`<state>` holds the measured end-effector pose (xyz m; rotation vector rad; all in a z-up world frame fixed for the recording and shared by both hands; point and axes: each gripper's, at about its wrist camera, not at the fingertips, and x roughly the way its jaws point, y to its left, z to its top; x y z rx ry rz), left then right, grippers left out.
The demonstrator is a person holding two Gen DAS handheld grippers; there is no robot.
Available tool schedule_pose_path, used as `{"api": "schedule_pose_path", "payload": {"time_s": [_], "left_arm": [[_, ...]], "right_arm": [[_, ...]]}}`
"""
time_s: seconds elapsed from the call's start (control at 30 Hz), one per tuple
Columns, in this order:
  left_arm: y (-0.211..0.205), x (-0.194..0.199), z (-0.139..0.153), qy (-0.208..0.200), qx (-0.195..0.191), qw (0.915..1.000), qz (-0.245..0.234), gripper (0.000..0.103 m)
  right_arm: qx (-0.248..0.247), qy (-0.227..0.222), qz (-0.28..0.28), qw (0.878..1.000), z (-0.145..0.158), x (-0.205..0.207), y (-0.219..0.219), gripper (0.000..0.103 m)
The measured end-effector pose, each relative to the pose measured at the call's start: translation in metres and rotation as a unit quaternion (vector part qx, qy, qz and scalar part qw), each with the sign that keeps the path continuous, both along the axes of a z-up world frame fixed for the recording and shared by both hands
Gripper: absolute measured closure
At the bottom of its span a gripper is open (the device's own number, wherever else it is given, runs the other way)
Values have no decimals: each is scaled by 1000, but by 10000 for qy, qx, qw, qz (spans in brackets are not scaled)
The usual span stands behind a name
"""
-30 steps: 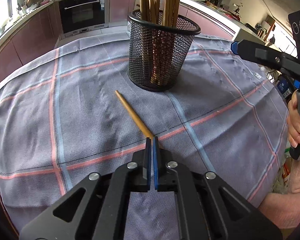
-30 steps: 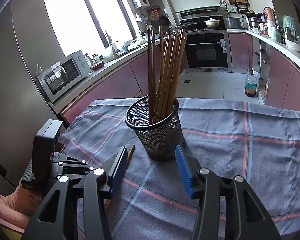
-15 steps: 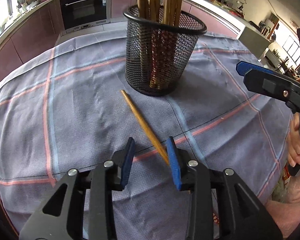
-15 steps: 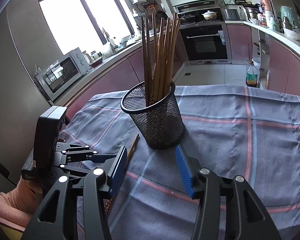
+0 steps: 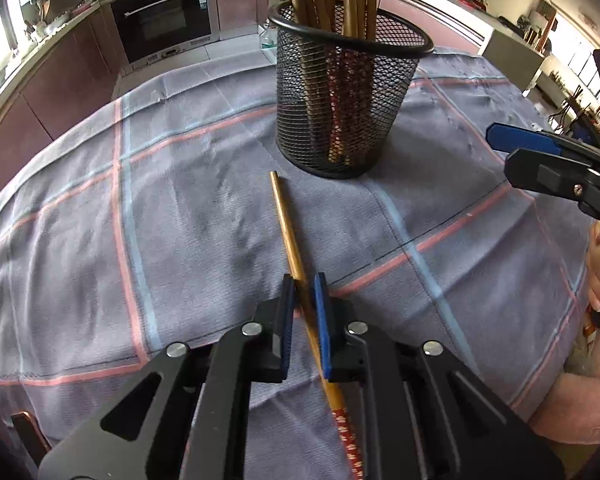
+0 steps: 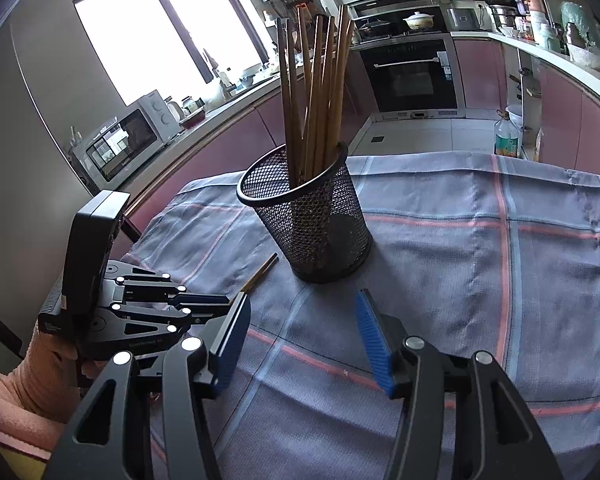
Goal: Organize utensils
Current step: 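Lift the chopstick with the left gripper, lower it into the mesh cup, release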
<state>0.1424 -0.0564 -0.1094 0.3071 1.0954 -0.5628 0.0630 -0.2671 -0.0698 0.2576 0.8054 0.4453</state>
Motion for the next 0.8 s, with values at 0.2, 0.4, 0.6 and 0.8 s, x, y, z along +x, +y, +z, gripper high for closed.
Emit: {"api": "schedule_pose_path", "payload": {"time_s": [0.2,0.4,0.6,0.8], "left_arm": [[-6,7,-1,-32,129,9997,-196,92],[-2,3,1,-96,36,9999,-42,96],[18,-6,23,-272,-332,9989,207,96],[39,-14,70,-658,-1034,9916,410,96]], "right_arm": [[9,50,52,10000,-4,-1,4,51],[5,92,76,9999,-6,-4,6,51],[12,91,83,9999,-7,-4,7,51],[33,83,78,9999,-7,-4,8,51]]}}
